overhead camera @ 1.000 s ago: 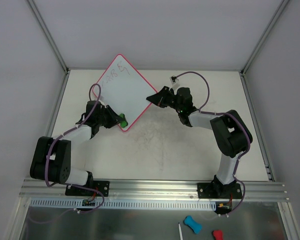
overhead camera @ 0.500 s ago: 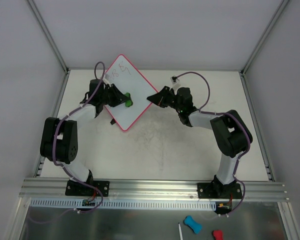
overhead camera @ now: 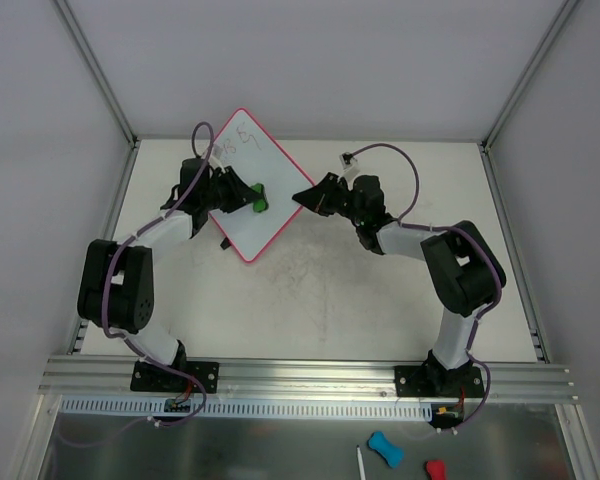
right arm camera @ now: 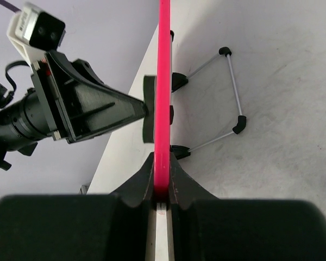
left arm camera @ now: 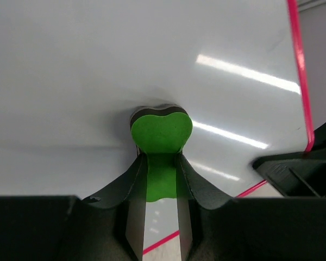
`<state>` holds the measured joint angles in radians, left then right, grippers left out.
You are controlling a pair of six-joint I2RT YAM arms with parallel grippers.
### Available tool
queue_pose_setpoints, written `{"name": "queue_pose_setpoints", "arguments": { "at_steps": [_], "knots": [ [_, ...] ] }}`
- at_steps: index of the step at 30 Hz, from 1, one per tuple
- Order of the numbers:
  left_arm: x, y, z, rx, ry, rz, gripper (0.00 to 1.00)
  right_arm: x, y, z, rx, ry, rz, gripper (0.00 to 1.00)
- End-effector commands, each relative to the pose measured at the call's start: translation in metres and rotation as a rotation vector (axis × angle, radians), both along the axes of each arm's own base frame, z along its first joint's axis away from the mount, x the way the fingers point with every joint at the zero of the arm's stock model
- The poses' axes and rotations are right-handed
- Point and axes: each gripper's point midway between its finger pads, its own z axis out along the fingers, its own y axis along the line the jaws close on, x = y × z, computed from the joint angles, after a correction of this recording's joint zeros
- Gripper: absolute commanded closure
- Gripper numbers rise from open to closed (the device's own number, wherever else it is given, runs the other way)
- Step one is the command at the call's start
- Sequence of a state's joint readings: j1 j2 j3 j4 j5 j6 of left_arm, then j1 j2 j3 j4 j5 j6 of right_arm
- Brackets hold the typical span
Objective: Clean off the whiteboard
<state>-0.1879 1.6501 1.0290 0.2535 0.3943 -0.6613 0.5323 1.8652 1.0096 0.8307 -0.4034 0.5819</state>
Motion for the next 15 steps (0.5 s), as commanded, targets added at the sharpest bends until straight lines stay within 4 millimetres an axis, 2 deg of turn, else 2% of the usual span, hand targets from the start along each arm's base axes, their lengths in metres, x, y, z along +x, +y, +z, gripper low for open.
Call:
{"name": "queue_pose_setpoints", "arguments": {
  "at_steps": [1,2,3,5,7,10,12,15],
  "knots": [
    [-0.024,0.022,0.012,-0.002,-0.016,0.006,1.00,-0.024,0.013,-0.002,-0.041,-0.037,0.091,0.99],
    [-0.028,0.026,0.016,-0.002,-0.030,0.014,1.00,-0.024,0.012,-0.001,-0.041,-0.039,0.088,0.95],
    [-0.031,0.030,0.022,0.000,-0.047,0.022,1.00,-0.023,0.012,-0.002,-0.043,-0.036,0.084,0.84],
    [-0.041,0.041,0.035,0.004,-0.075,0.047,1.00,-0.022,0.011,-0.002,-0.044,-0.035,0.079,0.79],
    [-0.050,0.050,0.045,0.001,-0.087,0.068,1.00,-0.020,0.010,-0.001,-0.043,-0.038,0.074,0.69],
    [-0.059,0.055,0.055,0.002,-0.112,0.075,1.00,-0.018,0.009,0.002,-0.040,-0.040,0.071,0.59],
    [-0.062,0.059,0.057,0.011,-0.116,0.089,1.00,-0.016,0.006,0.003,-0.040,-0.043,0.065,0.52],
    [-0.067,0.065,0.057,0.019,-0.113,0.112,1.00,-0.015,0.002,0.004,-0.041,-0.046,0.051,0.35]
  ]
}}
